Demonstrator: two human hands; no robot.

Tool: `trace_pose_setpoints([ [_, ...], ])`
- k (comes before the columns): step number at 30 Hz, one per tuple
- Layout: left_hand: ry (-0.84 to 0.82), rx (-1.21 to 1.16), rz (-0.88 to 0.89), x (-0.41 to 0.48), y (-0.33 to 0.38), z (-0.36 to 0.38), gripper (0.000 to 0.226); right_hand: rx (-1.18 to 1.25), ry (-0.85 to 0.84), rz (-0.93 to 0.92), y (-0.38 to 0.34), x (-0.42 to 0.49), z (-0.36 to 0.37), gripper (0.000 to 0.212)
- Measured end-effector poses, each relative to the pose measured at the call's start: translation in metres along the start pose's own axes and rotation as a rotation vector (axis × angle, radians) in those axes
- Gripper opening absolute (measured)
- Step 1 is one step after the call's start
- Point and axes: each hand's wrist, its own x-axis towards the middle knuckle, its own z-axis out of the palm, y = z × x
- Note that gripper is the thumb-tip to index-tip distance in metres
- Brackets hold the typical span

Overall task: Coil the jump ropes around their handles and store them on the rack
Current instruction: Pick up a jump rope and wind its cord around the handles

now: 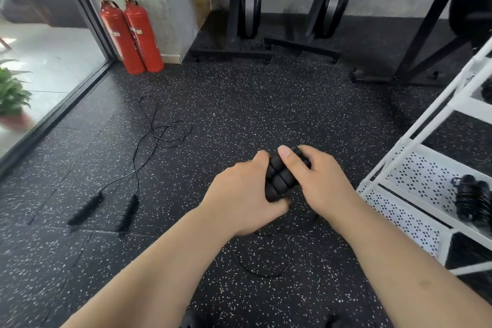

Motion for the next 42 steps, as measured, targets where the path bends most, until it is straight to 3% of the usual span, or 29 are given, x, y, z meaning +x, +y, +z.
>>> trace_pose_setpoints([
  [13, 0.085, 0.109, -0.041, 0.002, 0.002, 0.002, 0.041, -0.187, 0.035, -0.071, 0.003, 0.001, 0.008, 0.041],
  [19, 0.155, 0.137, -0.060, 0.006, -0.009, -0.008, 0.031, 0.112, -0.197, -0.009, -0.003, -0.001, -0.004, 0.057],
  [21, 0.148, 0.140, -0.089, 0.008, -0.017, -0.012, 0.031, 0.032, -0.304, 0.016, -0.005, -0.003, -0.008, 0.062],
  [23, 0.118, 0.173, -0.119, 0.010, -0.025, -0.013, 0.032, -0.219, -0.353, -0.028, -0.004, -0.005, -0.007, 0.049],
  [26, 0.094, 0.207, -0.181, 0.011, -0.035, -0.014, 0.032, -0.546, -0.324, -0.099, -0.004, -0.007, -0.013, 0.017],
  [31, 0.030, 0.323, -0.183, 0.008, -0.037, -0.008, 0.036, -0.725, -0.128, -0.340, -0.017, -0.014, -0.028, 0.019],
  [36, -0.080, 0.403, -0.041, 0.003, -0.019, 0.004, 0.038, -0.554, 0.012, -0.534, -0.016, -0.012, -0.031, 0.009],
  [42, -0.088, 0.390, 0.200, -0.007, 0.002, 0.010, 0.038, -0.326, -0.003, -0.441, -0.008, -0.006, -0.034, 0.004],
])
